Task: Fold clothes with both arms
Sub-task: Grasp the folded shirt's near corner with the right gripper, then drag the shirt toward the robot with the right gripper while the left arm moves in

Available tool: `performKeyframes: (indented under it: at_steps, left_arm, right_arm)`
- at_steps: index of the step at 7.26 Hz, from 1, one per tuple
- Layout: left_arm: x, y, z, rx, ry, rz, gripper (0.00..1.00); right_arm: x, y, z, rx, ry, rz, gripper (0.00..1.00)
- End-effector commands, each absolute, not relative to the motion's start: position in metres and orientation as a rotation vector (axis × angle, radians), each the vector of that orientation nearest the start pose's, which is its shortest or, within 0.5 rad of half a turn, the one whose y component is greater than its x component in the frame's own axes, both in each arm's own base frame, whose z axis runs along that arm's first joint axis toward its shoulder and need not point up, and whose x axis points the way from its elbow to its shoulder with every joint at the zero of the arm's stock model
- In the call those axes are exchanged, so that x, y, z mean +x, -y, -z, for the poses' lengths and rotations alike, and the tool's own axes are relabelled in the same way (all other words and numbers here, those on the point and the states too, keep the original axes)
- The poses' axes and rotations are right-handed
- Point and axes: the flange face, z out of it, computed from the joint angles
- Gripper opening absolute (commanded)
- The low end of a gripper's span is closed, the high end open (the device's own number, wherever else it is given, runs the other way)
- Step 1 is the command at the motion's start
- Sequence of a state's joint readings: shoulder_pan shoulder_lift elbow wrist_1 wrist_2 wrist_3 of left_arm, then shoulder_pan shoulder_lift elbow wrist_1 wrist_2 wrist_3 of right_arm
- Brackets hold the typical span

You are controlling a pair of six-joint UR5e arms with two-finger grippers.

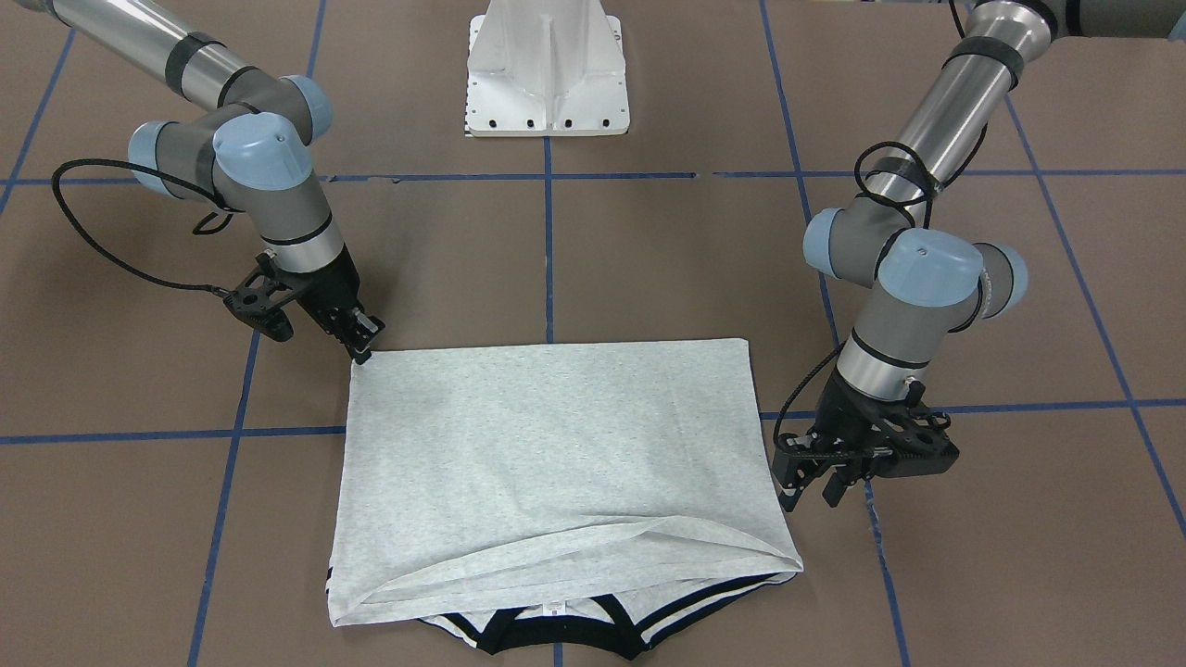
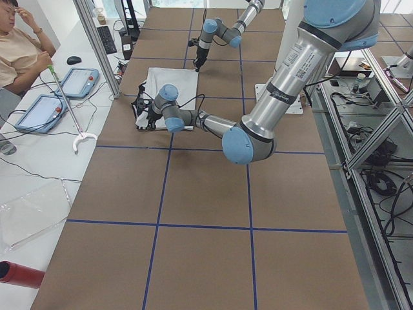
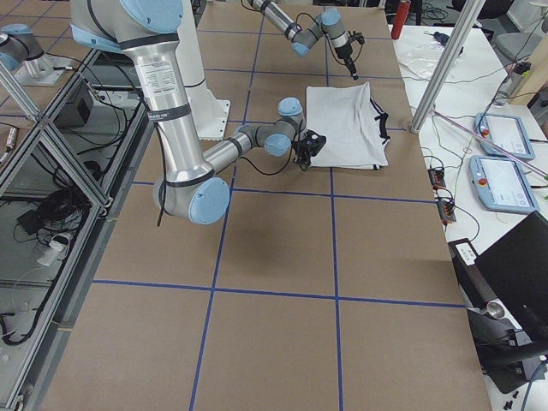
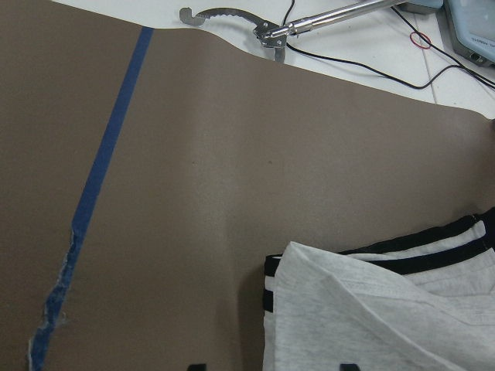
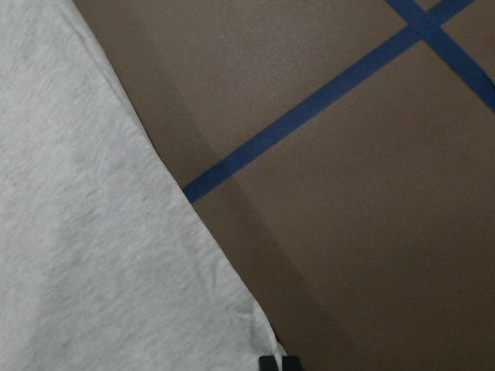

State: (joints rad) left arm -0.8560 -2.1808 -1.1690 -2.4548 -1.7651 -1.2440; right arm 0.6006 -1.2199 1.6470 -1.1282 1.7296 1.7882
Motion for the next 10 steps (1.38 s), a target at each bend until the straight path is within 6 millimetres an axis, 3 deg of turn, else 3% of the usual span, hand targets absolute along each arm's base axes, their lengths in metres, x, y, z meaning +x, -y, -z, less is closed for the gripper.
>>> performKeyframes:
  at_steps: [1,2,3,4,5,6,7,8,9,10]
  left_arm:
    - [0.408,0.644,-0.374,0.478,-1.044,0.374,1.00]
    - [0.398,0.631,-0.354,0.491,-1.094,0.358,1.00]
    - [0.389,0.616,-0.363,0.462,-1.109,0.377,1.00]
    - [0.380,0.604,-0.366,0.465,-1.127,0.383,1.00]
    - [0.375,0.591,-0.358,0.447,-1.154,0.360,1.00]
    - [0.374,0.573,-0.341,0.360,-1.246,0.278,1.00]
    - [0.368,0.555,-0.333,0.268,-1.306,0.354,1.00]
    - [0.361,0.538,-0.298,0.188,-1.385,0.442,0.95]
    - [0.357,0.502,-0.290,0.155,-1.393,0.427,0.87]
    - [0.370,0.483,-0.284,0.125,-1.389,0.395,0.88]
  right_arm:
    - [-0.450,0.457,-0.366,0.024,0.937,-0.689,0.00]
    - [-0.426,0.438,-0.359,0.023,0.944,-0.684,0.00]
    - [-0.403,0.416,-0.352,0.004,0.941,-0.674,0.00]
    - [-0.378,0.376,-0.345,-0.040,0.930,-0.635,0.00]
    - [-0.368,0.342,-0.334,-0.103,0.939,-0.605,0.00]
    - [-0.381,0.309,-0.319,-0.192,0.958,-0.635,0.00]
    - [-0.383,0.278,-0.310,-0.247,0.965,-0.622,0.00]
    - [-0.388,0.248,-0.314,-0.287,0.943,-0.586,0.00]
    - [-0.392,0.224,-0.309,-0.329,0.941,-0.570,0.00]
    - [-0.394,0.194,-0.303,-0.377,0.935,-0.534,0.00]
